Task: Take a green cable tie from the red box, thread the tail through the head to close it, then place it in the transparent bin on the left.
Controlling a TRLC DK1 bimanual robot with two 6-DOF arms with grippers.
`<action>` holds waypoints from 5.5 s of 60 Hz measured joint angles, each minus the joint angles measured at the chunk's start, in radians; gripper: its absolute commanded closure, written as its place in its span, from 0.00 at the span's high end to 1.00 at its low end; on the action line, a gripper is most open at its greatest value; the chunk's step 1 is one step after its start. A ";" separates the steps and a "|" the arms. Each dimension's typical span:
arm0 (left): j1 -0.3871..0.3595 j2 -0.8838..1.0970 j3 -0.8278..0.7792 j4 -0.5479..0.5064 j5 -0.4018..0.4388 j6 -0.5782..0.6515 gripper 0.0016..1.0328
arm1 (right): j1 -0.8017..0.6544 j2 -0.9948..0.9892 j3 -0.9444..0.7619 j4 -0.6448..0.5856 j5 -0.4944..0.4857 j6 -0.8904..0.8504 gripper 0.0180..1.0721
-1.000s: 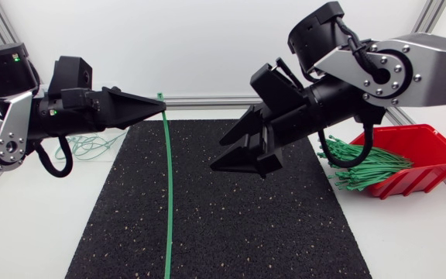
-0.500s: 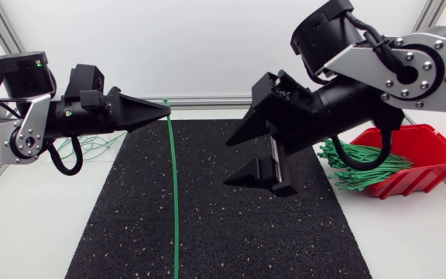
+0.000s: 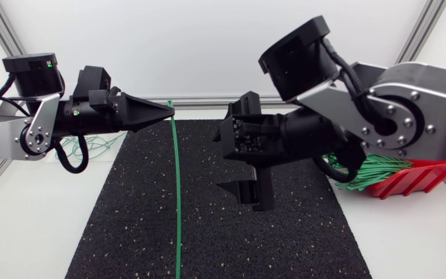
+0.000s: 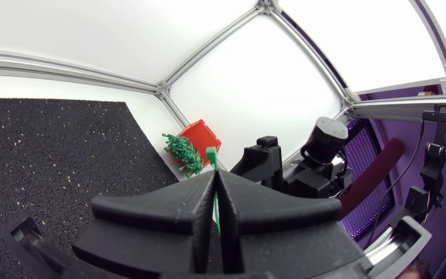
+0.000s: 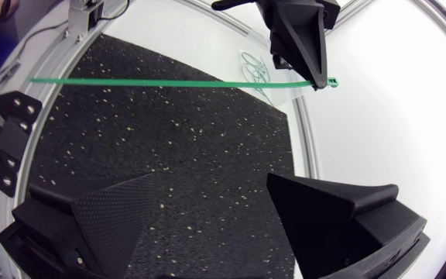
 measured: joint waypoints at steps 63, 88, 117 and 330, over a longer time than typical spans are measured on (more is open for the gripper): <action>-0.024 0.082 0.055 -0.023 0.000 0.000 0.04 | 0.221 -0.047 -0.635 1.205 0.217 -0.772 0.95; -0.034 0.108 0.058 -0.031 -0.004 0.000 0.04 | 0.181 0.061 -0.644 1.384 0.020 -0.855 0.95; -0.013 0.118 0.062 -0.038 -0.007 0.007 0.04 | 0.270 0.157 -0.705 1.405 0.013 -0.950 0.96; 0.009 0.193 0.075 -0.053 0.008 0.011 0.04 | 0.241 0.092 -0.743 1.426 -0.179 -0.786 0.05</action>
